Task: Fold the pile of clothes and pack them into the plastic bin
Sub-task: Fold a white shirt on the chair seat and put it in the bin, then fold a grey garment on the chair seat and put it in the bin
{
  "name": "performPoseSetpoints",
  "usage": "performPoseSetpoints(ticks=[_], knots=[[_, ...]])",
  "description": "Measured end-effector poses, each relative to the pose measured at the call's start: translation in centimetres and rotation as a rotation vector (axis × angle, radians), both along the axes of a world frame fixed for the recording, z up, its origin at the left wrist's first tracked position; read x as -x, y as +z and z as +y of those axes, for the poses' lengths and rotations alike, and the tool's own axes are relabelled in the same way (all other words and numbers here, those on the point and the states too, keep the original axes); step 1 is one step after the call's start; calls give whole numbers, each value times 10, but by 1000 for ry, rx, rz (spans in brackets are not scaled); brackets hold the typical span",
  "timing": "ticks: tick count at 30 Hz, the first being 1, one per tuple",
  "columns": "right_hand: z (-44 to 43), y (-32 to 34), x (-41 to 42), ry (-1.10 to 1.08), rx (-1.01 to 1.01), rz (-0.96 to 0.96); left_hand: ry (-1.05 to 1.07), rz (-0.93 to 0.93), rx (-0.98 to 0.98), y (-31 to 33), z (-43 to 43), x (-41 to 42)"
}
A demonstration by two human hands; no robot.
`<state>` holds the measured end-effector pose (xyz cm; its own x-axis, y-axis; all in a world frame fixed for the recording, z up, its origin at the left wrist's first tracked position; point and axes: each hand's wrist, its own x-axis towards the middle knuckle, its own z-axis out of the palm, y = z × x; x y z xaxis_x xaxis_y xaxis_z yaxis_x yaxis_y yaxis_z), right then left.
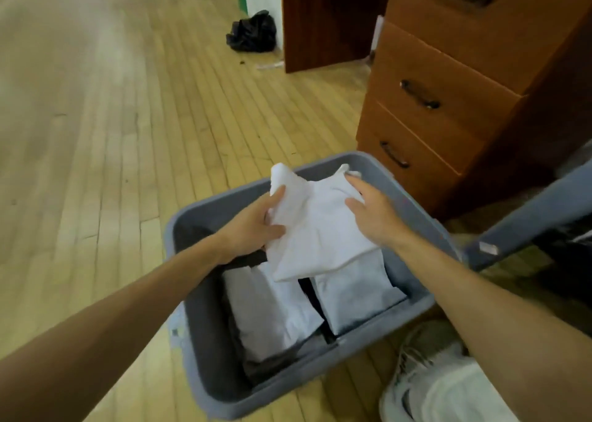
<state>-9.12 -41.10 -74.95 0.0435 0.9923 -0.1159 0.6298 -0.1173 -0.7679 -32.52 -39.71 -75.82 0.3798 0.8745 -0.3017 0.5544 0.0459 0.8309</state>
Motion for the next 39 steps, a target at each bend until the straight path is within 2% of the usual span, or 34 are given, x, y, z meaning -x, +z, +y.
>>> performPoseSetpoints(ticks=[3,6,8,11,13,17,24,31,39], knots=[[1,-32,40,75,84,63,154,133,26,-30,-19,34],[-8,-68,61,82,233,110,277,225,253,-54,-40,50],[-16,-88,62,81,371,47,275,301,378,-58,-49,50],[-23,-95,46,102,527,-41,243,385,342,-53,-47,41],[-23,-87,28,96,535,-97,211,385,269,-46,-38,28],[-25,-45,-15,62,451,-207,48,336,76,-15,-14,-20],[-70,70,-123,-161,242,-428,-250,61,-172,70,-7,-163],[-194,139,-251,-569,230,-412,-696,-12,-400,146,-73,-334],[-351,147,-342,-1001,242,-234,-1046,-18,-468,163,-193,-485]])
